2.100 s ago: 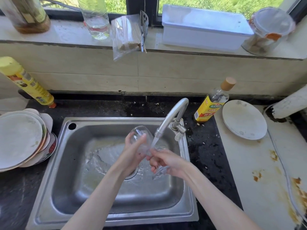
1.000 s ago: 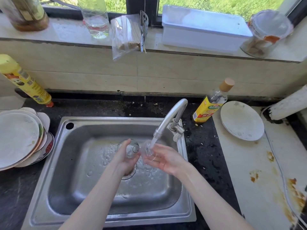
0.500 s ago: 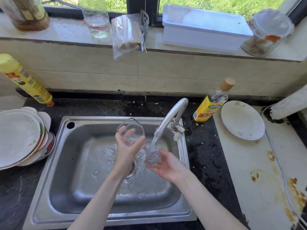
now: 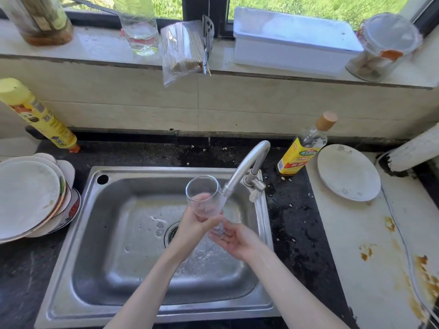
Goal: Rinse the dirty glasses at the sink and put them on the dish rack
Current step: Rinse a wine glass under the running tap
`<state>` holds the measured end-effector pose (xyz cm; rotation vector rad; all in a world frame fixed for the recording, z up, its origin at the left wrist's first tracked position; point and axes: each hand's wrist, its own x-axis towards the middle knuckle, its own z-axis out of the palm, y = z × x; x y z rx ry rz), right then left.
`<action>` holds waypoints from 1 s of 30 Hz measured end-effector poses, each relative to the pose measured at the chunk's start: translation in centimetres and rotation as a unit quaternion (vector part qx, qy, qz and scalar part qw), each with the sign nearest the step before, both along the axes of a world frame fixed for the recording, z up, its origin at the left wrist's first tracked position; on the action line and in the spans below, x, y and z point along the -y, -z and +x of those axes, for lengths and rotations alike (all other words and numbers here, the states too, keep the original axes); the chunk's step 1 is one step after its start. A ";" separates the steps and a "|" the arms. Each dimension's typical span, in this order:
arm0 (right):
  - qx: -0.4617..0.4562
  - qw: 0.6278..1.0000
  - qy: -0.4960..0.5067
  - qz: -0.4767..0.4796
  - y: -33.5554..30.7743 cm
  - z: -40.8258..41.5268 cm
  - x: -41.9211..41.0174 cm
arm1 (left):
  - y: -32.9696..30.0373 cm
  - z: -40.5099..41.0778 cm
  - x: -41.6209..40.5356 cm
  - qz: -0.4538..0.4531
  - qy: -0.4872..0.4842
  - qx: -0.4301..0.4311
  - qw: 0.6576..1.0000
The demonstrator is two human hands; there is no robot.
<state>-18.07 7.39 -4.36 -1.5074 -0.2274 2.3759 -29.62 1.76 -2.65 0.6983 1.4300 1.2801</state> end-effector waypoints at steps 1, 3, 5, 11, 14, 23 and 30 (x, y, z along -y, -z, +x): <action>0.003 1.000 -0.002 -0.004 0.3 -0.1 0.0 | 0.3 -0.2 0.1 -0.004 0.003 0.002 1.000; 0.006 1.000 -0.009 -0.011 1.1 -0.2 -0.1 | 0.4 -0.4 0.5 -0.008 0.002 0.018 1.000; 0.006 1.000 -0.010 -0.018 2.0 -0.3 0.0 | 0.5 -0.6 0.7 -0.007 0.006 0.009 1.000; 0.028 0.999 0.007 -0.039 3.5 0.2 -0.1 | 0.7 0.2 0.5 0.001 0.040 -0.109 0.993; 0.059 0.997 -0.008 -0.043 3.8 0.5 -0.5 | 1.0 0.7 0.6 0.008 0.068 -0.135 0.989; 0.113 0.992 -0.051 -0.019 3.4 1.8 -1.9 | 0.6 0.9 0.2 0.014 0.070 -0.188 0.980; 0.123 0.992 -0.020 -0.003 3.2 1.6 -3.7 | 1.0 0.8 0.4 0.012 0.066 -0.220 0.973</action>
